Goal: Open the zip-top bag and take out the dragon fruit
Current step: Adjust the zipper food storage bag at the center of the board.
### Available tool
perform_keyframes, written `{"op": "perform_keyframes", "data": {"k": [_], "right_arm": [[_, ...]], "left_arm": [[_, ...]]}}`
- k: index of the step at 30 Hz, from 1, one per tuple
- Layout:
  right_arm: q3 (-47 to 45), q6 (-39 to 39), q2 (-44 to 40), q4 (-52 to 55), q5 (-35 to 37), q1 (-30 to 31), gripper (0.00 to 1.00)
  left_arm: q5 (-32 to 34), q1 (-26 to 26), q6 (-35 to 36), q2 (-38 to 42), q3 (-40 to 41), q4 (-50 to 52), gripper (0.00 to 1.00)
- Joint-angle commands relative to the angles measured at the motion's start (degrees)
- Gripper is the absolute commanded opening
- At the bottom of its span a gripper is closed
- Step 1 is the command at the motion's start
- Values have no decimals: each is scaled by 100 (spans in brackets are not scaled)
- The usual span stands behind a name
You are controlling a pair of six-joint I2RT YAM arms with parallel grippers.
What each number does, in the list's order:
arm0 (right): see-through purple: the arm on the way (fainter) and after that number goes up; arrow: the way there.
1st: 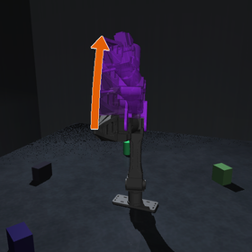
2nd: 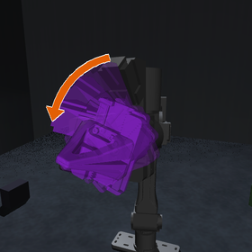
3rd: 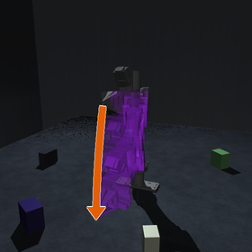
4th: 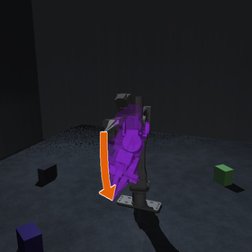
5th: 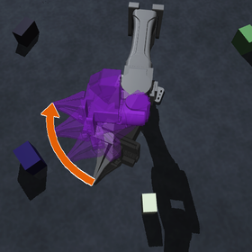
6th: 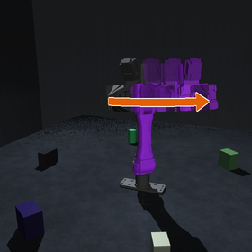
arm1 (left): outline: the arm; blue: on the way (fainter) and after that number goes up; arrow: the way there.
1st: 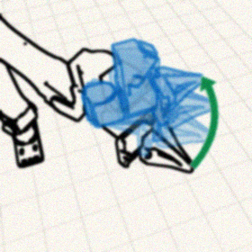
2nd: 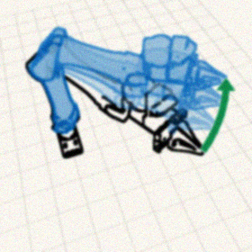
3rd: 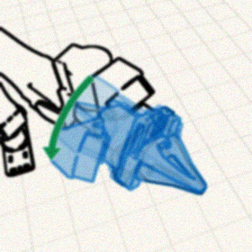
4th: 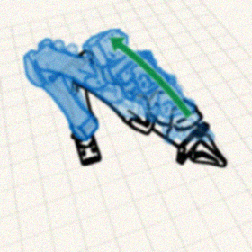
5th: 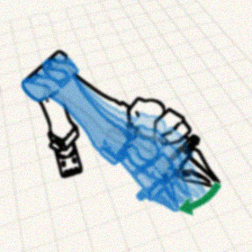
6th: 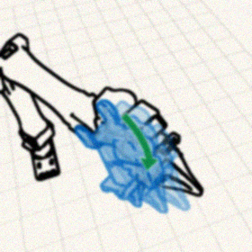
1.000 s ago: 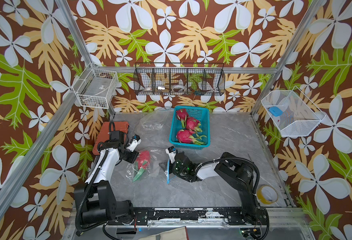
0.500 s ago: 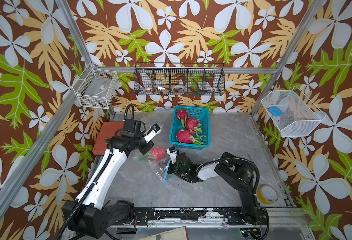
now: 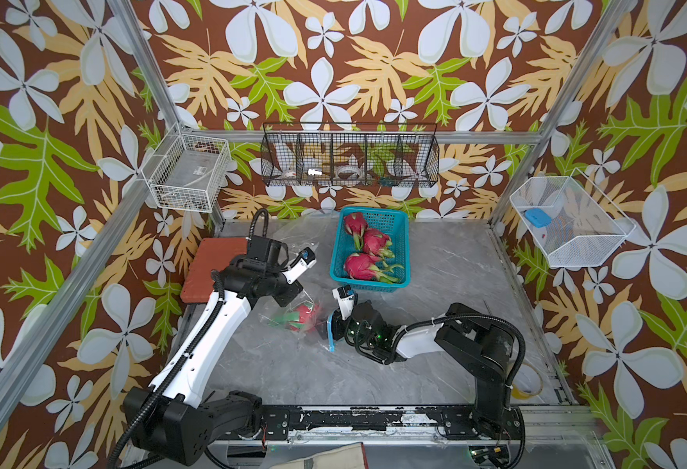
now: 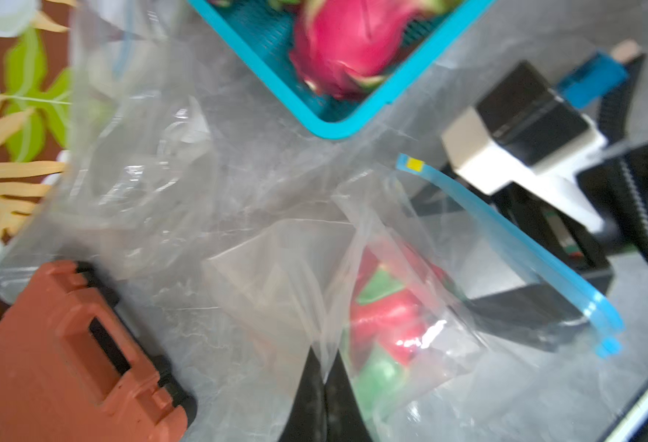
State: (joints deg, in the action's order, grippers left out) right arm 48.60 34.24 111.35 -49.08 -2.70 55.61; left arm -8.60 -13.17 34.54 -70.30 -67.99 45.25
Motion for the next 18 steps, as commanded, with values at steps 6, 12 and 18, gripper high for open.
{"op": "perform_keyframes", "data": {"k": [6, 12, 18], "right_arm": [[303, -564, 25, 397, 435, 151, 95], [872, -888, 352, 987, 446, 169, 99], [1153, -913, 517, 1393, 352, 193, 94]], "left_arm": [[874, 593, 396, -321, 891, -887, 0], [708, 590, 300, -433, 1062, -1098, 0], [559, 593, 308, -505, 1308, -1106, 0]]}}
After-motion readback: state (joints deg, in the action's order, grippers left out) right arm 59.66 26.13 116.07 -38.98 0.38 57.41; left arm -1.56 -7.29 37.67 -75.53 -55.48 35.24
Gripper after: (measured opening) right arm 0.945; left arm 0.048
